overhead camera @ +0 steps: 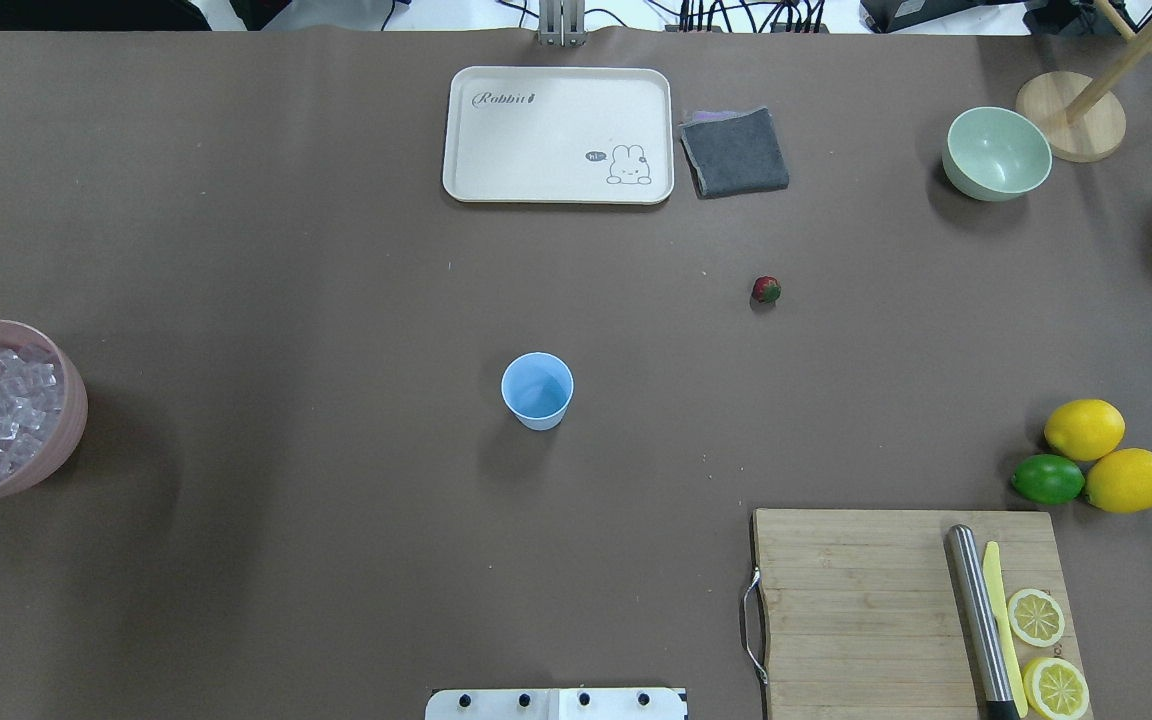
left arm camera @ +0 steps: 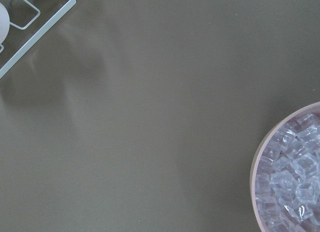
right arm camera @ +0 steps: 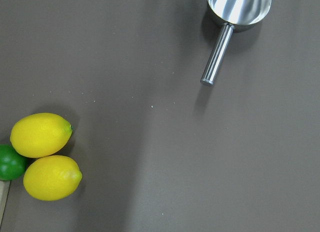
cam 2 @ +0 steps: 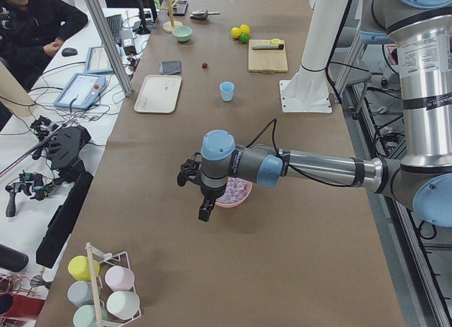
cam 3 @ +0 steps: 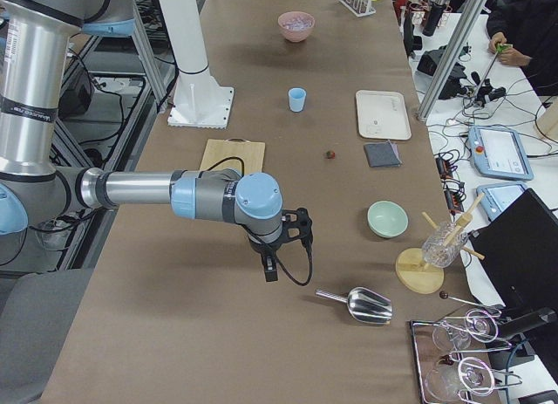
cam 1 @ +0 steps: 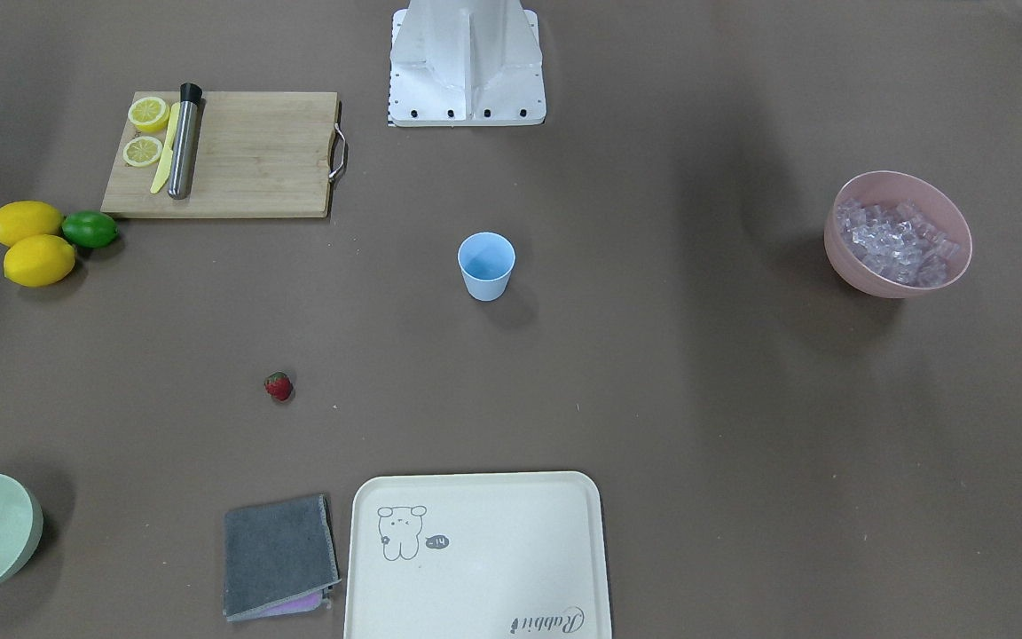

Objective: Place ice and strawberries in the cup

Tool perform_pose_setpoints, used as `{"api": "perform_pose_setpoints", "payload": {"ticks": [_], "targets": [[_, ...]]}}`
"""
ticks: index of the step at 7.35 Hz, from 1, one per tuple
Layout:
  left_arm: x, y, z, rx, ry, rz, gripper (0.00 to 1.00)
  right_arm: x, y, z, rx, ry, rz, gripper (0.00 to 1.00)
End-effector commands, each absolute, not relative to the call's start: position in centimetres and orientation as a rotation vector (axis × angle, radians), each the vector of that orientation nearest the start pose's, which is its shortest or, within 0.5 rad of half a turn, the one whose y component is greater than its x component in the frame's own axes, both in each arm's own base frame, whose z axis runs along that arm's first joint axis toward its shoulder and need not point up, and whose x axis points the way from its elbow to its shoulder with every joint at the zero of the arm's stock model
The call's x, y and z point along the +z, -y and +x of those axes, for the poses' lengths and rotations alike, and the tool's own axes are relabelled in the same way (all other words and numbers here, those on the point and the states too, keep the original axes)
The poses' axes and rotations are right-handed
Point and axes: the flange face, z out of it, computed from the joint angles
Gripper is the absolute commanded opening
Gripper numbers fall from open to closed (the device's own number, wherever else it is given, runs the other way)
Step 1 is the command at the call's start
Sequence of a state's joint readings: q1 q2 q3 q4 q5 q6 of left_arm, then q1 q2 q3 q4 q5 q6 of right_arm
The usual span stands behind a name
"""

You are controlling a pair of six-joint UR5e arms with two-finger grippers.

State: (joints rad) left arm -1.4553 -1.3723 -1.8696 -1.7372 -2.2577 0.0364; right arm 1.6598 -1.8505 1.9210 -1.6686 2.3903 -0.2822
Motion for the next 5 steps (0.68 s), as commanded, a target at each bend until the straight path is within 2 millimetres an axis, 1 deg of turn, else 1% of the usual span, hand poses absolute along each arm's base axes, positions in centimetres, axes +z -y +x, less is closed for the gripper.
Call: {"api": "perform_pose_setpoints", "payload": {"ticks": [1, 2, 3, 4, 5], "targets": [[58.7, 42.8, -2.1, 0.239, -0.693, 0.231, 0.98, 61.2, 36.4, 9.3, -0.176, 0.813, 0.132, 1.0], [58.5, 42.8, -2.1, 0.232, -0.692, 0.234, 0.98, 61.3, 36.3, 9.2, -0.175, 0.824, 0.13, 1.0], [57.9, 42.9, -2.0, 0.232, -0.692, 0.244, 0.98, 61.5, 36.1, 9.2, -0.172, 0.825, 0.125, 1.0], [56.7, 43.6, -1.5, 0.188, -0.703, 0.254, 0.98, 61.5, 36.1, 9.2, -0.171, 0.83, 0.125, 1.0], [55.4, 43.8, 1.7, 0.194, -0.732, 0.273, 0.98, 61.5, 36.1, 9.1, -0.172, 0.834, 0.126, 1.0]]}}
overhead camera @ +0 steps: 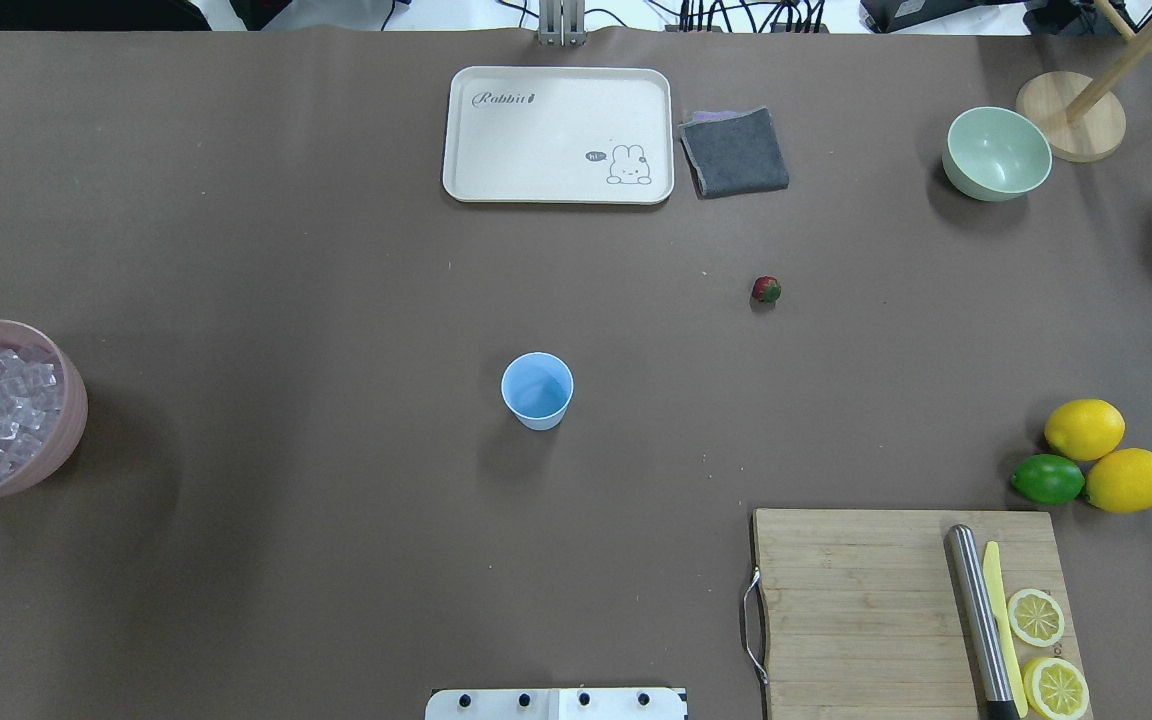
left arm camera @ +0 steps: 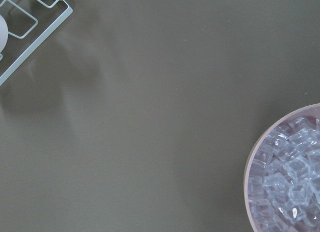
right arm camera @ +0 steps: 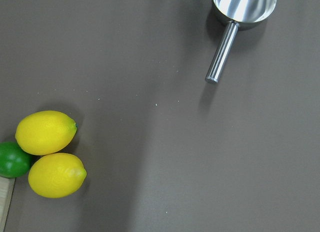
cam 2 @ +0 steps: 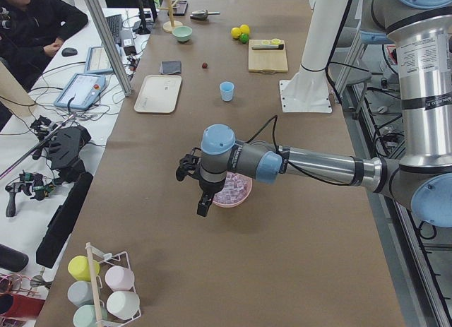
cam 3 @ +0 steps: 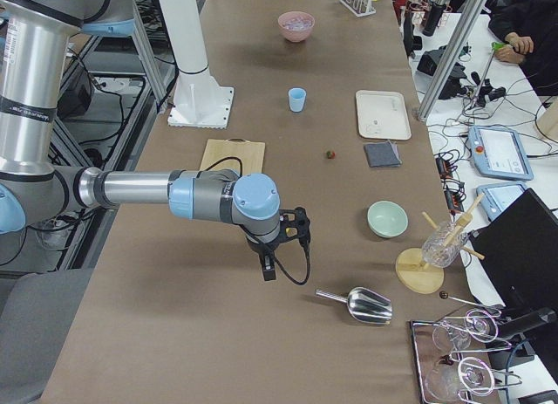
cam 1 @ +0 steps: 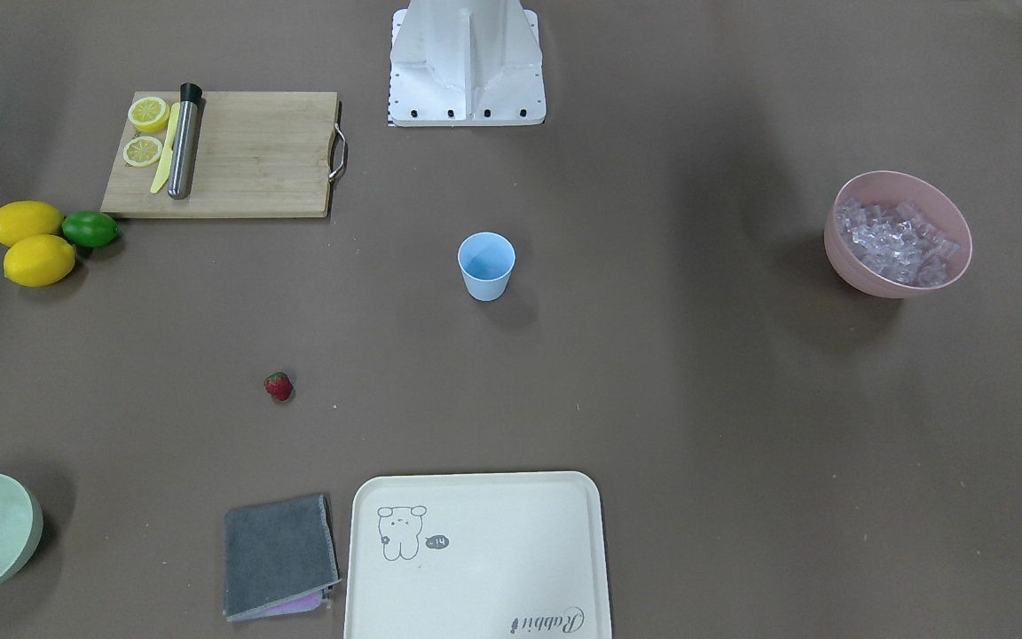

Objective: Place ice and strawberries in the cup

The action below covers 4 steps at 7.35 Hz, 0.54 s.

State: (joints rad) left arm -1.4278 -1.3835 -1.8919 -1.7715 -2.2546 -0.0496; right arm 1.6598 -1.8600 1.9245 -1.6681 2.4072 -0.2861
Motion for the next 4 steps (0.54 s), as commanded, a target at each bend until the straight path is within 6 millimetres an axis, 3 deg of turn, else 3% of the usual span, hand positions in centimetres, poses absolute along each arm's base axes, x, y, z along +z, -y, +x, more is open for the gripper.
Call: {"api": "perform_pose_setpoints", "payload": {"ticks": [1, 3, 4], "targets": [[54.5, 43.9, 4.7, 0.179, -0.761, 0.27, 0.97, 61.6, 36.0, 9.2, -0.172, 0.832, 0.124, 1.0], [52.6, 43.1, 10.5, 0.164, -0.833, 0.269, 0.97, 61.6, 36.1, 9.2, -0.179, 0.83, 0.139, 1.0], [52.5, 42.6, 12.2, 0.175, -0.829, 0.284, 0.93, 61.9, 35.9, 9.1, -0.18, 0.831, 0.137, 1.0]]}}
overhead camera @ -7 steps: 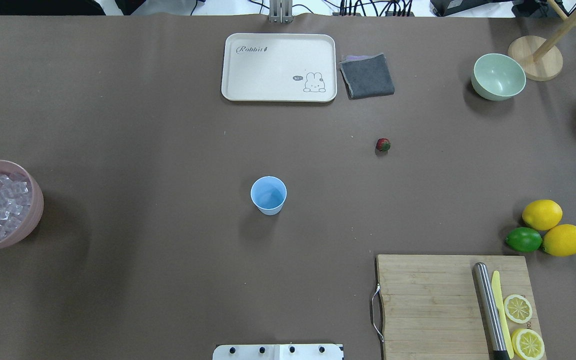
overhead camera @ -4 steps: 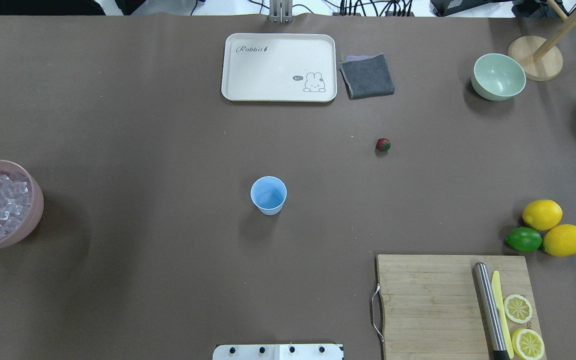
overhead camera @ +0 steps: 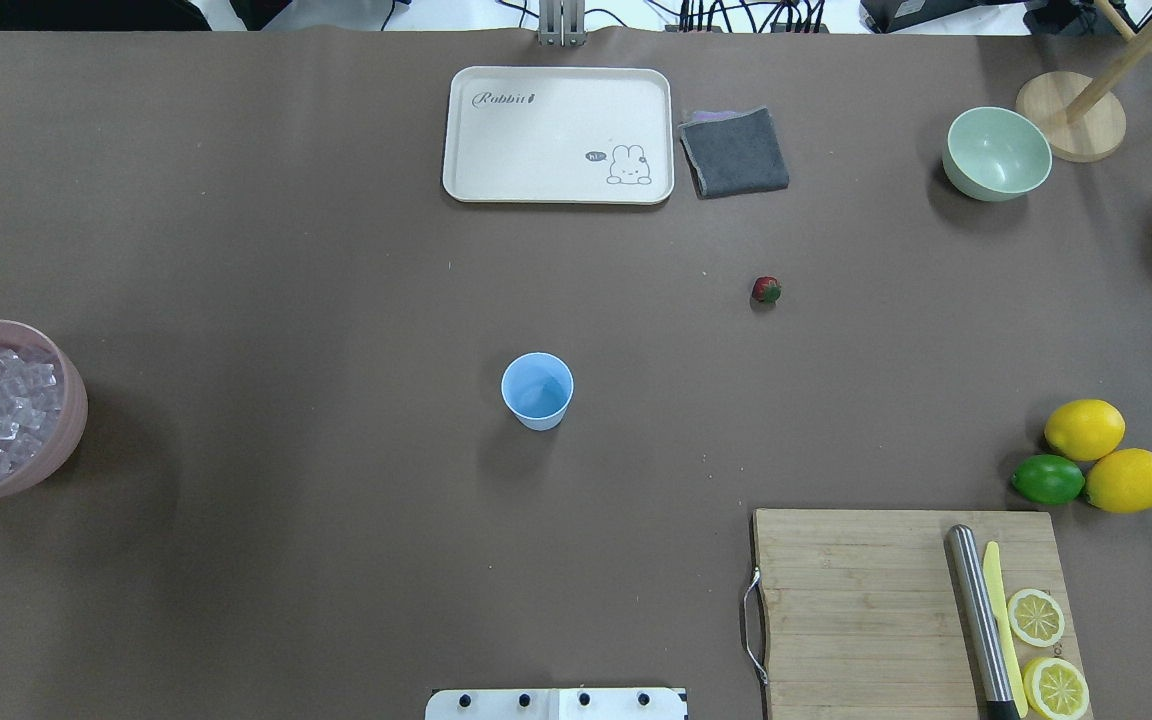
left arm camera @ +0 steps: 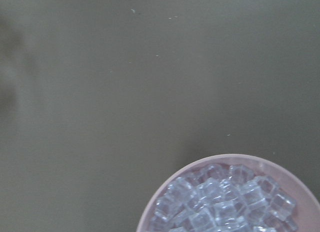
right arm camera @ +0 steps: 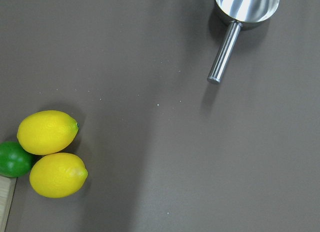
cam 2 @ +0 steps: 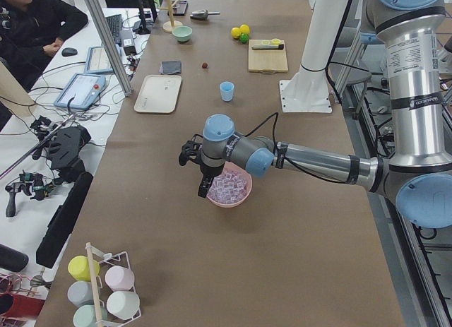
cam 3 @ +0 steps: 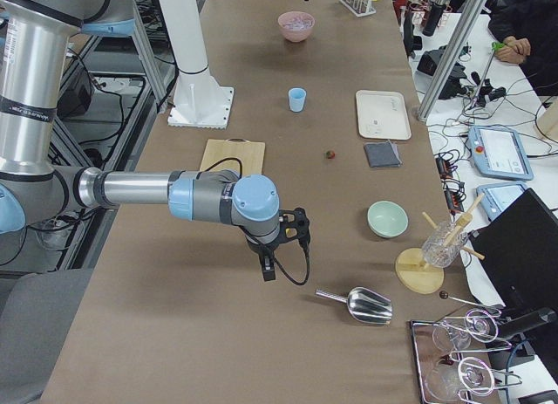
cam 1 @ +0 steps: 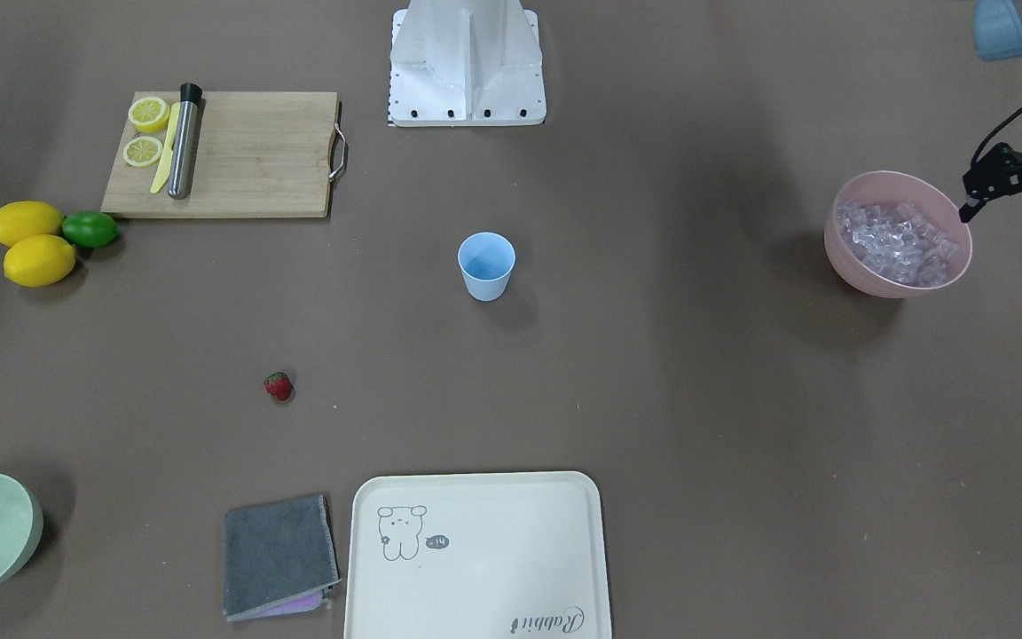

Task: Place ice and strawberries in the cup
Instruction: 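Lower the left gripper into the pink bowl and grasp an ice cube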

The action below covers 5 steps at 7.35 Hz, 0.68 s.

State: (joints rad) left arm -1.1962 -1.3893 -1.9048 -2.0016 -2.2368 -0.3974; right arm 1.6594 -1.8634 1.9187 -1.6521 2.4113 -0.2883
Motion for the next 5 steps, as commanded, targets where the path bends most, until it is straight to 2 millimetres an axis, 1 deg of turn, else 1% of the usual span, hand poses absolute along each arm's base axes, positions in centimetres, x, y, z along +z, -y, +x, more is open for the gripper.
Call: {"api": "perform_pose_setpoints", "payload": {"ticks": [1, 2, 3, 4, 5], "targets": [[52.6, 42.0, 14.2, 0.203, -0.823, 0.268, 0.89, 62.0, 35.8, 9.1, -0.179, 0.833, 0.136, 1.0], [52.3, 41.4, 16.3, 0.215, -0.81, 0.27, 0.85, 62.1, 35.6, 9.0, -0.177, 0.835, 0.132, 1.0], [52.4, 40.8, 17.6, 0.22, -0.805, 0.272, 0.79, 62.1, 35.6, 9.0, -0.177, 0.835, 0.132, 1.0], [52.6, 40.4, 18.3, 0.235, -0.804, 0.267, 0.75, 62.1, 35.6, 9.0, -0.177, 0.837, 0.131, 1.0], [52.7, 39.9, 19.6, 0.246, -0.79, 0.261, 0.72, 62.1, 35.6, 9.0, -0.175, 0.835, 0.13, 1.0]]}}
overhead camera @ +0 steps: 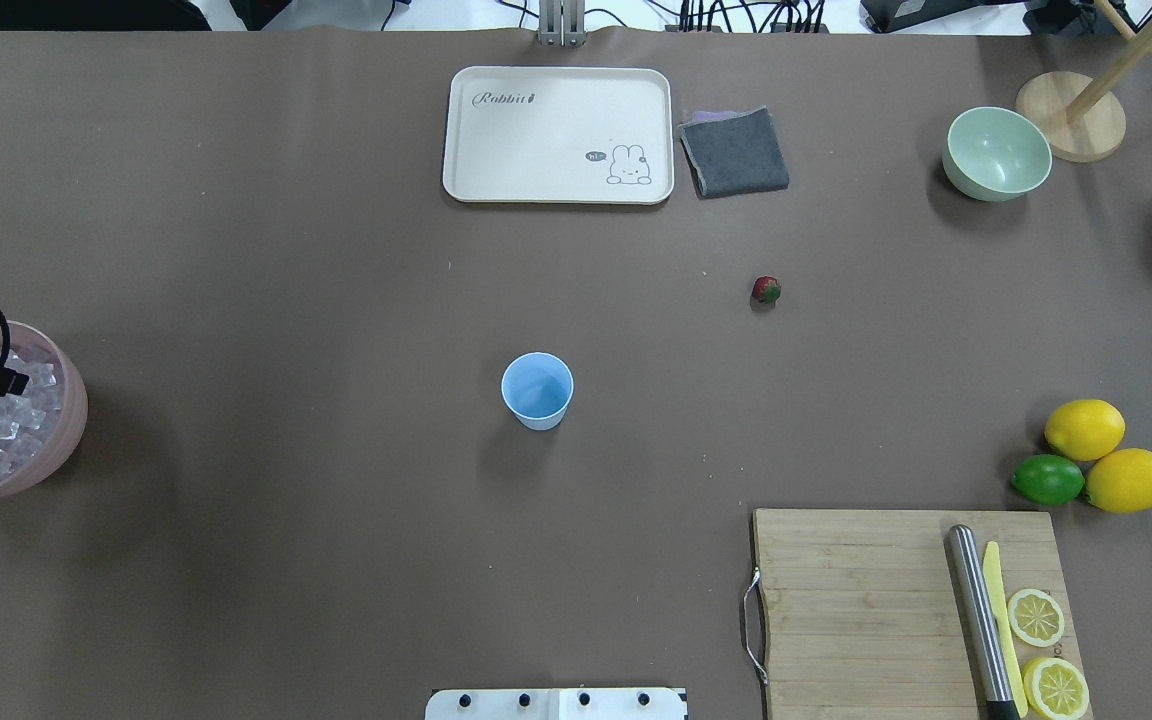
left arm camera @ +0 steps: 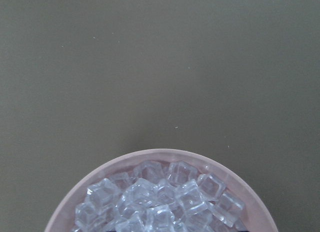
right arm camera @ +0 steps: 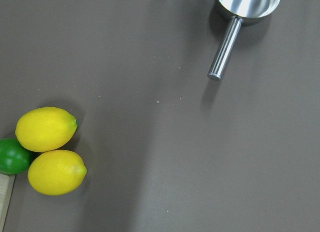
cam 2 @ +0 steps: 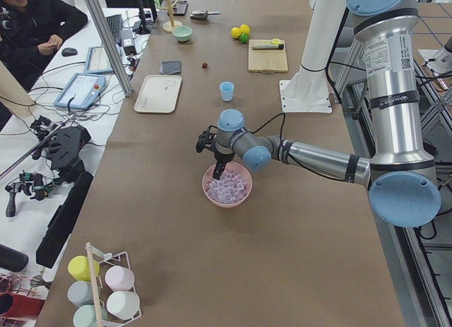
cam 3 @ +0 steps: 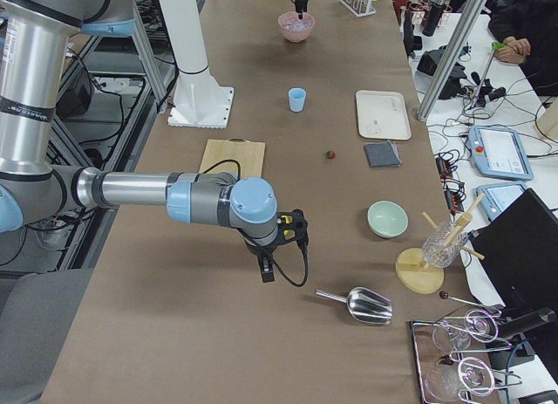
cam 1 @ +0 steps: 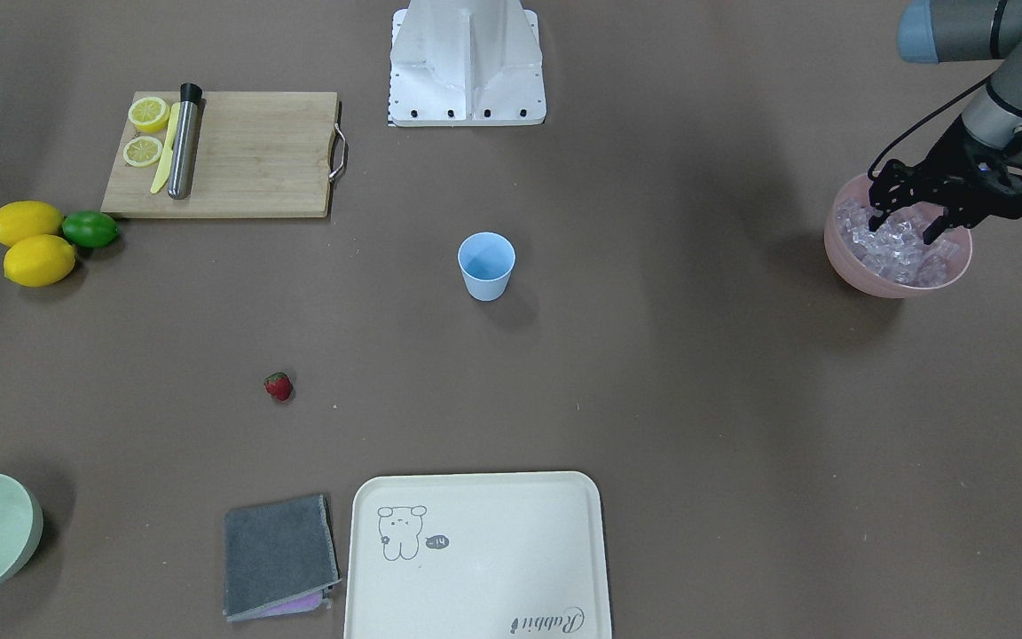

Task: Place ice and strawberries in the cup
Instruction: 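Lower the left gripper into the pink bowl and grasp an ice cube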

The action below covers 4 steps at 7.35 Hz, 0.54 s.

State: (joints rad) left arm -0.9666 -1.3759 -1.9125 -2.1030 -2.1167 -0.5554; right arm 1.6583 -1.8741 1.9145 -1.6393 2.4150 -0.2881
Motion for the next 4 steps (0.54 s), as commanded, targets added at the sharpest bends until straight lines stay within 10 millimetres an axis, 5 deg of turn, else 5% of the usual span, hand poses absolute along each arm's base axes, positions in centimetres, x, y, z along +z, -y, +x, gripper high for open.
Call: {"api": "perform_pose_setpoints", "payload": {"ticks": [1, 4], "targets": [[52.97, 39.43, 20.67, 0.247, -0.776, 0.254, 0.7, 62.14, 35.6, 9.02, -0.175, 0.837, 0.131, 1.0], [53.14, 39.18, 21.17, 0.261, -0.788, 0.251, 0.62, 62.12, 35.6, 9.0, -0.174, 0.84, 0.13, 1.0]]}}
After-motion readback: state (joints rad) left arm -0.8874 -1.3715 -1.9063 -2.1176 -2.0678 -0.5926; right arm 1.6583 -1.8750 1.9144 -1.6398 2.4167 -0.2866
